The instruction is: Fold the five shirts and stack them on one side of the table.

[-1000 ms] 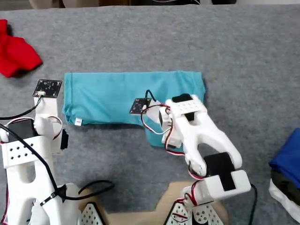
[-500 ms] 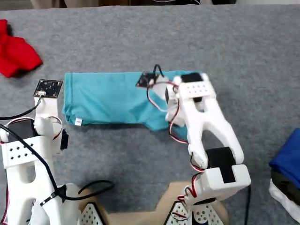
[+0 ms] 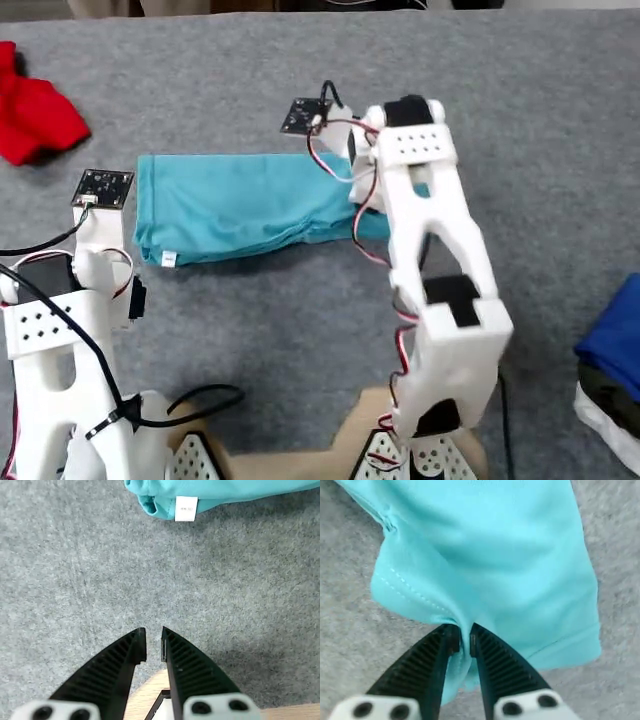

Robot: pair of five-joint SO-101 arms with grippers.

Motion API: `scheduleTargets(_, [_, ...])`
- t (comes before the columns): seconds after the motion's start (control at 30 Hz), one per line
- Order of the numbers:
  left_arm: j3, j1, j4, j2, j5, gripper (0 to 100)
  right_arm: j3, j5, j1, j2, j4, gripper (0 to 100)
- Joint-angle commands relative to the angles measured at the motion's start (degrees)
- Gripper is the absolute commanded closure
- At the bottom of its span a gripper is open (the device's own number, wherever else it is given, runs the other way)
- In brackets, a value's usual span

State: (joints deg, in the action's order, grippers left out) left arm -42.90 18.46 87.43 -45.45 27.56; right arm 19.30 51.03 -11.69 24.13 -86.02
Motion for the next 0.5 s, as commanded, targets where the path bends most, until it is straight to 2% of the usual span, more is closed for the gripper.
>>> scheduleTargets(0.0, [0.8, 0.4, -0.5, -1.2, 0.5, 93, 13.4, 3.6, -0.7, 4.3, -4.2, 99.5])
scheduleTargets(0.27, [0.8, 0.5, -0.2, -1.6, 0.5, 93, 32.6, 11.7, -4.3, 17.8, -14.7, 99.5])
scheduleTargets(0.47, [0.8, 0.6, -0.1, -1.6, 0.4, 93, 39.3, 12.7, -4.3, 23.0, -15.9, 99.3])
